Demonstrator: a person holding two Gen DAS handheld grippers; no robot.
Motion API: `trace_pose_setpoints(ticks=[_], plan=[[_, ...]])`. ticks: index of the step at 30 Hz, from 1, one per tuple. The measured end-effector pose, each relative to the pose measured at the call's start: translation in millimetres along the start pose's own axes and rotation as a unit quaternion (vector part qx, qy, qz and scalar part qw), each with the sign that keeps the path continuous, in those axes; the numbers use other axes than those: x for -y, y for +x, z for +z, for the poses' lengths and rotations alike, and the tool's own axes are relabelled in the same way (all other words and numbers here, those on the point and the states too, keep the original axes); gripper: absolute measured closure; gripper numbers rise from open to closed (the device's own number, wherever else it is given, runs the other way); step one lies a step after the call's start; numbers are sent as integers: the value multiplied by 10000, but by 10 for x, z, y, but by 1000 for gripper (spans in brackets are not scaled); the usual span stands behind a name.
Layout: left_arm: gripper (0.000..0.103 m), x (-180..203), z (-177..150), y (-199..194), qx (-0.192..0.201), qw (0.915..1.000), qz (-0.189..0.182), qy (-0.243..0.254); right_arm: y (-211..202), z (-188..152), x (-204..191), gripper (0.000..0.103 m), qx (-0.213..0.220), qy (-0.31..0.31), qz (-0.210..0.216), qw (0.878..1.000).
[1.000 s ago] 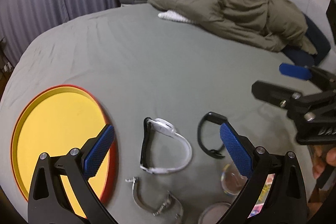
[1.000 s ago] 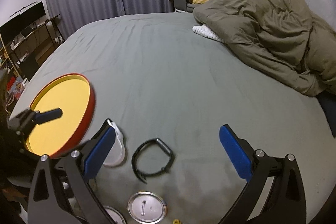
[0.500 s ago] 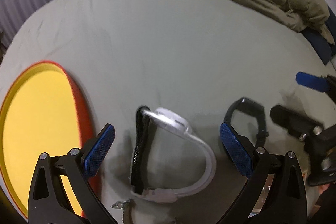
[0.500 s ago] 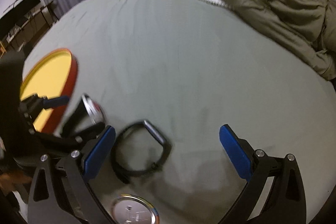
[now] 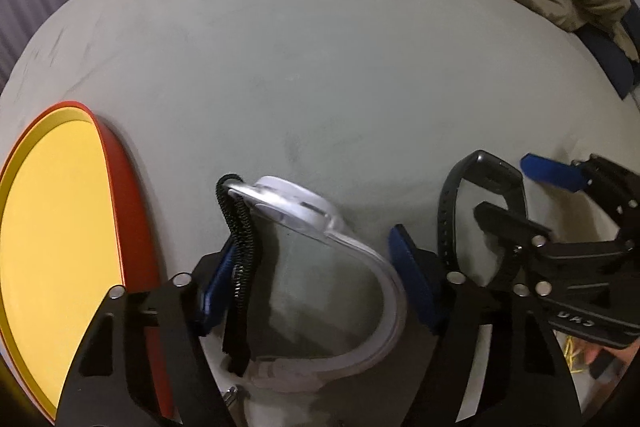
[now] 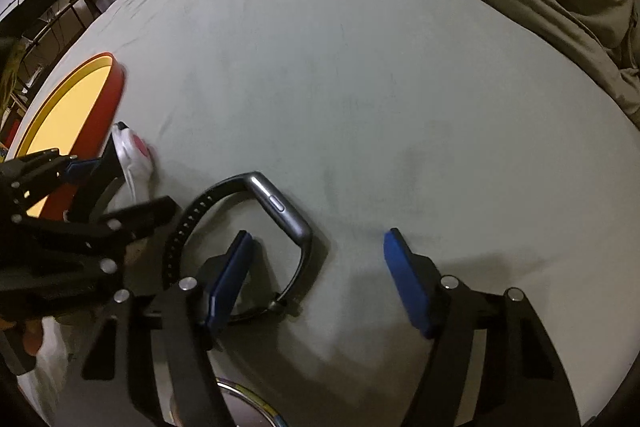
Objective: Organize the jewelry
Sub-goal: 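Grasp the white sports band with the left tool while the right tool grasps the black fitness band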
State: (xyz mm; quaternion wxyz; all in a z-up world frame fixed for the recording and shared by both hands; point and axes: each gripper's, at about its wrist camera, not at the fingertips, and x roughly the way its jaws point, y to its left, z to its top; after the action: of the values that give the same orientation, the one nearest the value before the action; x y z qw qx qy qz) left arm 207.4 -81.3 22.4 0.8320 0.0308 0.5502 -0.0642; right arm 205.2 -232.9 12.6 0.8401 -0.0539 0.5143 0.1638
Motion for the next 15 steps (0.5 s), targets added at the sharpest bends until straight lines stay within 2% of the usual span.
trace_pose_setpoints(ticks=[3,4,6,7,8,11,15], plan=[[39,-36,-14,-16,71,9999,-94,-55,-13,-7,-29,42,39,-62,-89,9999],[40,-52,-31,-30,101,9998,-134,-71,-19,-5,-39,47,55,-73,-101,9999],[42,-82,-64,-53,153,9996,-201,-88,-51,-26,-49,62,111,-80,-95,9999],[44,-89,-62,-62,173,9995,-231,-98,-67,-35,-38,75,137,-66,-93,9998],[46,-109,-69,-79,198,9993,-283,-118,-81,-34,-24,81,159,-29,-60,9999],[63,-138,-47,-140,294,9987,-395,-123,-96,-33,20,90,195,138,-8,9997],[69,-177,-56,-237,344,9979,-543,-25,-126,-64,-11,91,249,251,-5,9994]])
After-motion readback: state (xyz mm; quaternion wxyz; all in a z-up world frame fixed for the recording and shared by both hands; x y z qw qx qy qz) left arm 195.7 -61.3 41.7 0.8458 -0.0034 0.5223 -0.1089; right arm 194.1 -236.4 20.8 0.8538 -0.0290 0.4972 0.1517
